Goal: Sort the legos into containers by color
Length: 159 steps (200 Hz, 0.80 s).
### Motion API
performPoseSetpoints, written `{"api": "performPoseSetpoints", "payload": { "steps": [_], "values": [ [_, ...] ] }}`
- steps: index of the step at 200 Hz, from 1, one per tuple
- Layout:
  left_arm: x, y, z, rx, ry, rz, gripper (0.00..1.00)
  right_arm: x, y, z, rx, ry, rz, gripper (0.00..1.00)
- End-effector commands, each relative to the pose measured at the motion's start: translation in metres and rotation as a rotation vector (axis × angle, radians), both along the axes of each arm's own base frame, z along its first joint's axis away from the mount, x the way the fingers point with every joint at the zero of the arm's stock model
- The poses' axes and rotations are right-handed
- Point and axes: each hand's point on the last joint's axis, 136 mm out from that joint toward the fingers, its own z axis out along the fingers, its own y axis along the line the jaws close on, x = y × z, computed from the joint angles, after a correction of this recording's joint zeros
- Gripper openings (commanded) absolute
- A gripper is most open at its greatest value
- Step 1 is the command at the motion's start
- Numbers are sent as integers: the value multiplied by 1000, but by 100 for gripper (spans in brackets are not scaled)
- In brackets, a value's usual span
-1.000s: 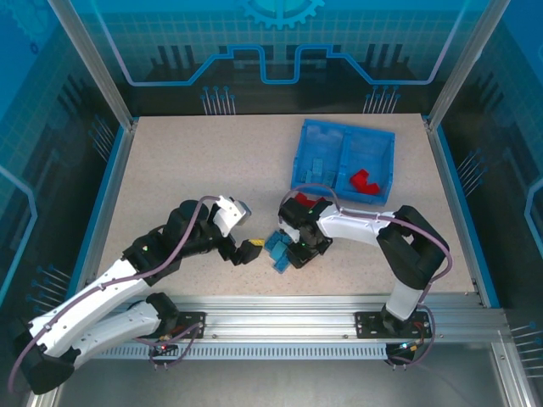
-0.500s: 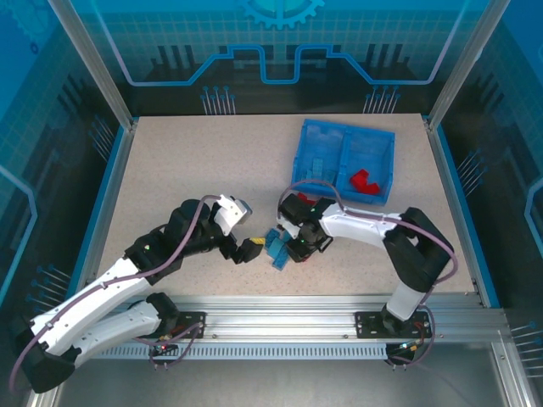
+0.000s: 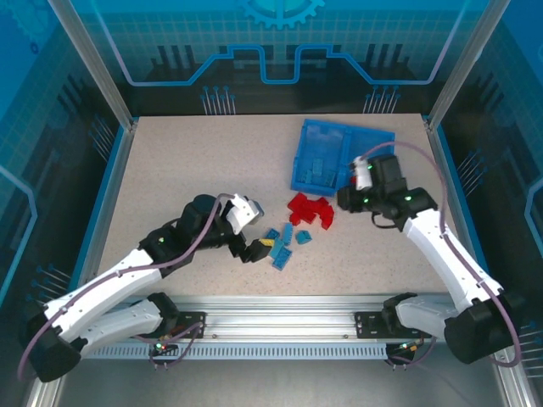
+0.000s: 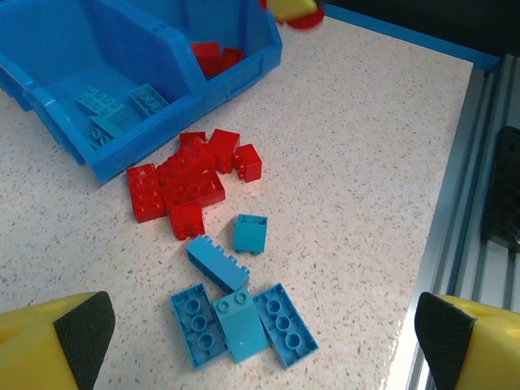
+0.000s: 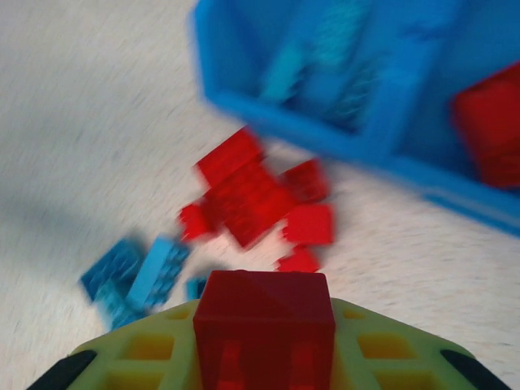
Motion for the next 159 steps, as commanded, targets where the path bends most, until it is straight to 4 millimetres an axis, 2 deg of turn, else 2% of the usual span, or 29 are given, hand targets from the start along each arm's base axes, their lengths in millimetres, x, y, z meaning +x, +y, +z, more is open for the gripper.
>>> {"api": "performPoseSetpoints", "payload": {
  "steps": [1,17,40,59,62,63,84,123,159],
  "values": [
    [17,-20,30,-93,-54,1,99,39,-42,9,56,-10,-205,32],
    [31,-26,31,-101,-38,43,99,64,-64,-3,30,30,-280,31],
    [51,-31,30,-104,15,127,99,102,-80,-26,19,94,-355,31],
    [65,-31,27,-113,96,227,99,131,-91,-37,25,118,-432,31],
    [68,-30,26,-115,110,248,99,134,-92,-44,19,133,-441,31],
    [68,-30,26,-115,117,254,99,136,-93,-40,21,123,-445,31],
    [79,-23,20,-133,223,394,99,157,-97,-58,8,151,-484,34],
    [92,10,-1,-195,413,750,99,178,-98,-79,2,188,-490,43],
    [86,16,-29,-157,532,845,98,181,-99,-64,8,174,-486,53]
  ]
}}
